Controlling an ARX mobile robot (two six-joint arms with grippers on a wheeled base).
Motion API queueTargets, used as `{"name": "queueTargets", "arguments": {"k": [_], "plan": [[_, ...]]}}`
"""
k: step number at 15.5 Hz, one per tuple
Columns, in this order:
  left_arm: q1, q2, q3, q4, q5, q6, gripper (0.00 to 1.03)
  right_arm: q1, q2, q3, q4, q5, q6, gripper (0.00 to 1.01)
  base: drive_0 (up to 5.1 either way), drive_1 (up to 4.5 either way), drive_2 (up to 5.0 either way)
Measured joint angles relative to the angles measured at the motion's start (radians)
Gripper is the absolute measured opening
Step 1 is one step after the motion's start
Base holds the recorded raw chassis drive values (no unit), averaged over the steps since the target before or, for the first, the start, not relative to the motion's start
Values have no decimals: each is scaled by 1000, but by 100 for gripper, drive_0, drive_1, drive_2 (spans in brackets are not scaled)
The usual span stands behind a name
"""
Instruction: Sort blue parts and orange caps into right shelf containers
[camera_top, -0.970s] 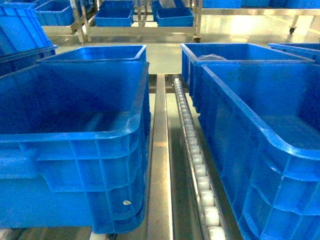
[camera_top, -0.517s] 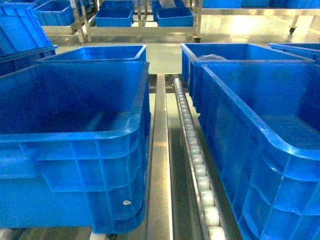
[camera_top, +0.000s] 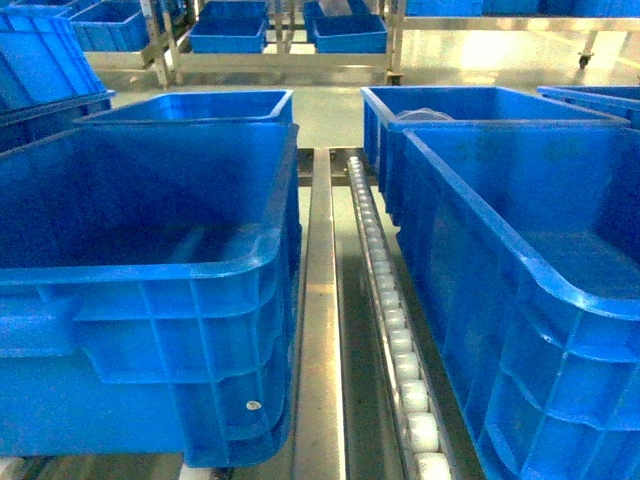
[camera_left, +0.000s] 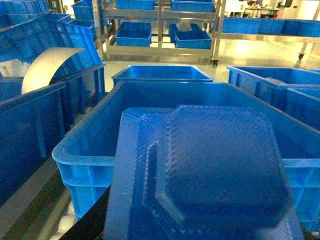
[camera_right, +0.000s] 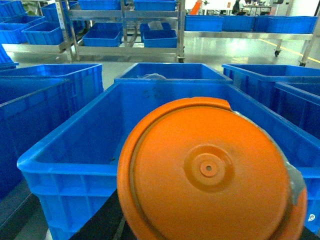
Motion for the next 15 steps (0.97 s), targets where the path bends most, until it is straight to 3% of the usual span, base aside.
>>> {"name": "queueTargets", "arguments": {"k": [9, 10, 11, 12, 13, 15], "plan": [[0, 0, 0, 0, 0, 0, 43, 0, 0, 0, 0, 0, 0, 45, 0, 0, 0], [-1, -15, -2, 61, 13, 9, 43, 21, -4, -4, 60, 61, -31, 45, 0, 0, 0], [-23, -14, -2, 133, 6, 26, 43, 89, 0, -6, 230, 190, -96, 45, 0, 0, 0], [-48, 16, -2, 158, 0, 34, 43, 113, 9, -3, 257, 241, -134, 45, 0, 0, 0], [-77, 108, 0, 295, -19, 37, 43, 105, 55, 0, 288, 244, -154, 45, 0, 0, 0], [-111, 460, 37, 587, -21, 69, 43, 45, 328, 33, 563, 166, -165, 45, 0, 0, 0]]}}
